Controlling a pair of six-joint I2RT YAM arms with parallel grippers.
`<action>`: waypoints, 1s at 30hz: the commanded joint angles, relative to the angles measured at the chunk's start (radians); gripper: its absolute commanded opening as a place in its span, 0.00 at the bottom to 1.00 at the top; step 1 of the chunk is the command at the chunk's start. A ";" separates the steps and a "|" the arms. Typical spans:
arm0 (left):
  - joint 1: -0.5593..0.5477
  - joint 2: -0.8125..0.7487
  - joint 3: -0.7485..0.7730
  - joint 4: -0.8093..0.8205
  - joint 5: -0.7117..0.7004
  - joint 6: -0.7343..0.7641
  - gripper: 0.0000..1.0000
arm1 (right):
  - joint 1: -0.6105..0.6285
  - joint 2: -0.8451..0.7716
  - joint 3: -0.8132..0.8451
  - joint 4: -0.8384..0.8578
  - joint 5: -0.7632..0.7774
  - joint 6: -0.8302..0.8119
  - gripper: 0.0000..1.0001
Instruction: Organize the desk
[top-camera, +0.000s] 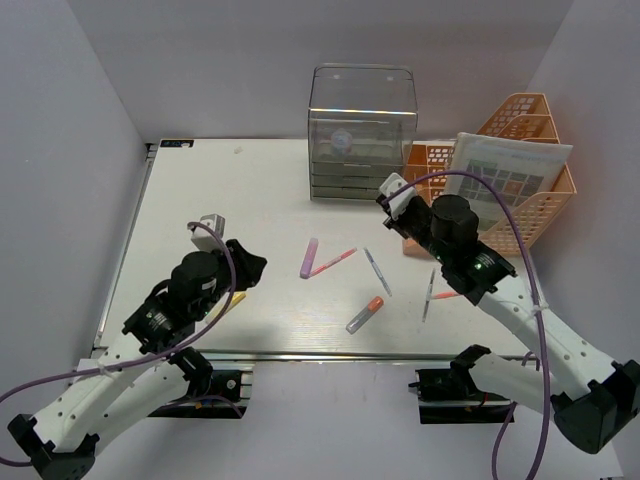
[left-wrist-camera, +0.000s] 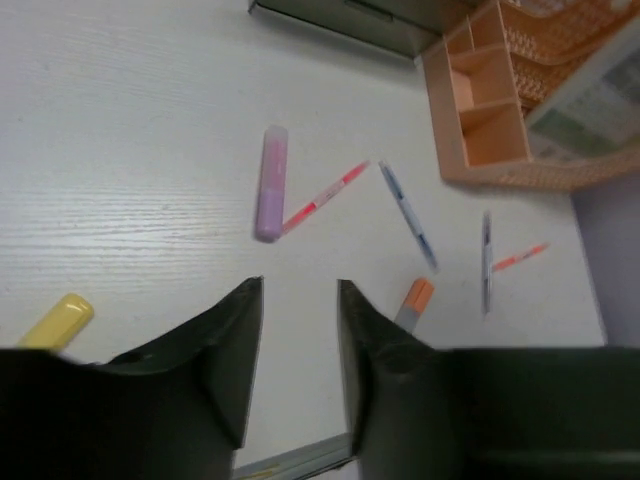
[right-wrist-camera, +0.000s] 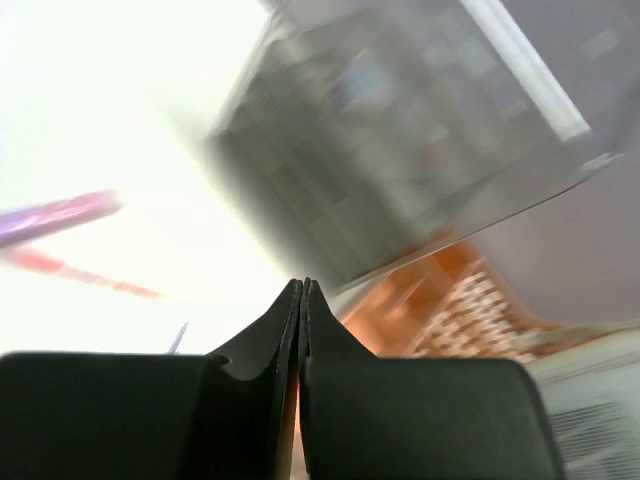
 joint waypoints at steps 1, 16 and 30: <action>0.001 0.010 -0.028 0.030 0.154 0.009 0.40 | -0.039 -0.050 -0.020 -0.268 -0.220 0.151 0.00; 0.010 0.570 -0.227 1.087 0.175 -0.332 0.38 | -0.171 -0.145 -0.181 -0.276 -0.286 0.332 0.59; 0.019 1.334 0.221 1.517 0.073 -0.542 0.53 | -0.298 -0.156 -0.160 -0.247 -0.392 0.452 0.00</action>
